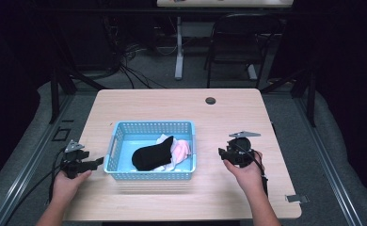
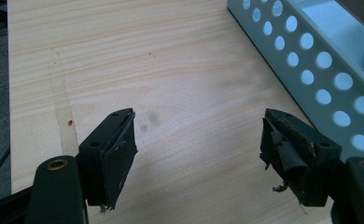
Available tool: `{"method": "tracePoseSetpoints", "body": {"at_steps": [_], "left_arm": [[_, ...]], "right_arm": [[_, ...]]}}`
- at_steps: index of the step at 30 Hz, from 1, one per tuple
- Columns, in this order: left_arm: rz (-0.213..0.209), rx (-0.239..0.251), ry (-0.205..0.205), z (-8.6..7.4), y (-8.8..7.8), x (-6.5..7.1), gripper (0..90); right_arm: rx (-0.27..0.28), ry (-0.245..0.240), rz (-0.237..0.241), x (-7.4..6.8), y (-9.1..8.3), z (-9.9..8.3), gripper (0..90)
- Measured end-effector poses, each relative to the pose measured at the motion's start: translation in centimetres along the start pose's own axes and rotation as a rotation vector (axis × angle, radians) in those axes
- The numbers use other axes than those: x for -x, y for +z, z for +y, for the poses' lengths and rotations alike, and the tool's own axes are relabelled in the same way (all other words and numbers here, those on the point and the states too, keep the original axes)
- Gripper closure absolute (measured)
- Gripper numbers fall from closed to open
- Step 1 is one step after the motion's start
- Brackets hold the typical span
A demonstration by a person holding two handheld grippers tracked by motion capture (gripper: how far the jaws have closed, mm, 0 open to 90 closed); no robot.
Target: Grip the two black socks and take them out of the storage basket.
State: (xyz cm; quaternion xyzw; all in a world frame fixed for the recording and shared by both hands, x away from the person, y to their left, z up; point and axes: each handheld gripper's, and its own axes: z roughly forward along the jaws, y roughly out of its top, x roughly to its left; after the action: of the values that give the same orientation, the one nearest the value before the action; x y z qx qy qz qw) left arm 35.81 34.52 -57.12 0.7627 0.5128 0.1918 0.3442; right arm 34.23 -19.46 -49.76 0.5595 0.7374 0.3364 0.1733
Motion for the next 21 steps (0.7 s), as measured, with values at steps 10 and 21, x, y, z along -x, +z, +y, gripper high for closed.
{"method": "tracePoseSetpoints", "body": {"at_steps": [10, 21], "left_arm": [[-0.004, 0.000, 0.004, 0.0, 0.0, 0.1, 26.5], [-0.004, 0.003, 0.000, 0.0, 0.0, 0.0, 26.5]], "right_arm": [[-0.037, -0.015, 0.042, -1.7, 0.0, 2.6, 64.3], [-0.051, -0.073, 0.062, -4.0, 0.0, 5.1, 64.7]]}}
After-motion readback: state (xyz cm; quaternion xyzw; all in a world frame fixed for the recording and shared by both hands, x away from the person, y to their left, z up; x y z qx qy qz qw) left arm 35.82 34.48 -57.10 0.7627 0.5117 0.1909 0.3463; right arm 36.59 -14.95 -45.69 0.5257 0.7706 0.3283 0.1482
